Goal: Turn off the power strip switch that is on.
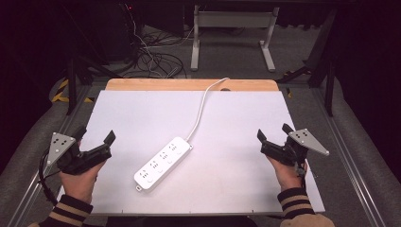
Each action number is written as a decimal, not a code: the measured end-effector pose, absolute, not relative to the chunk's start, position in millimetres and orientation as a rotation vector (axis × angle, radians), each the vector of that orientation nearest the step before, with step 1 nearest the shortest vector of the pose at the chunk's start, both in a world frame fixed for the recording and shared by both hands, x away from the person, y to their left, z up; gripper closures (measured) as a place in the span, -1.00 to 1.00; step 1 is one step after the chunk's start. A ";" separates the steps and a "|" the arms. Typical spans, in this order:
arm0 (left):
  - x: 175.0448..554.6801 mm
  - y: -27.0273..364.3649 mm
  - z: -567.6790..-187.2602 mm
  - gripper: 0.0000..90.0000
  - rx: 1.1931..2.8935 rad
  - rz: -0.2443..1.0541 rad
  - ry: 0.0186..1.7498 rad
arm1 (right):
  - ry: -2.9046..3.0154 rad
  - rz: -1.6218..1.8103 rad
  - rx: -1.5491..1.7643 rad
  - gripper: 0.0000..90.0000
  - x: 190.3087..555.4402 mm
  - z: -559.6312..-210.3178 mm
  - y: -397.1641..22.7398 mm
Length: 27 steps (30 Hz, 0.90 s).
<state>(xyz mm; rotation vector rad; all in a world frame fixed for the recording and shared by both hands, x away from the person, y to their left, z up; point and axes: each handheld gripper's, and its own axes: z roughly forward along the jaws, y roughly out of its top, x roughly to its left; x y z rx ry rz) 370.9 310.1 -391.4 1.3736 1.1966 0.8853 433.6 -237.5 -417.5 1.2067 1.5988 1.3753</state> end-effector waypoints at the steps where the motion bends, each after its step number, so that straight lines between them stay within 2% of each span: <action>1: 371.2 309.8 -391.4 -0.92 1.374 0.882 1.195 | 1.595 1.379 1.206 -0.83 433.1 -417.4 -237.9; 12: 372.6 308.6 -391.1 -0.92 1.375 0.877 1.188 | 1.593 1.378 1.201 -0.83 431.5 -417.5 -238.6; 16: 371.7 309.1 -390.1 -0.78 1.382 0.851 1.176 | 1.592 1.377 1.205 -0.83 430.9 -417.6 -239.0; 18: 370.4 309.1 -389.3 -0.55 1.387 0.855 1.171 | 1.592 1.377 1.200 -0.83 431.0 -417.6 -239.3; 22: 369.5 310.6 -388.3 -0.27 1.390 0.833 1.156 | 1.593 1.379 1.202 -0.83 431.0 -418.0 -239.4; 27: 367.2 311.1 -386.7 0.45 1.391 0.811 1.122 | 1.598 1.376 1.206 -0.83 430.6 -418.1 -239.3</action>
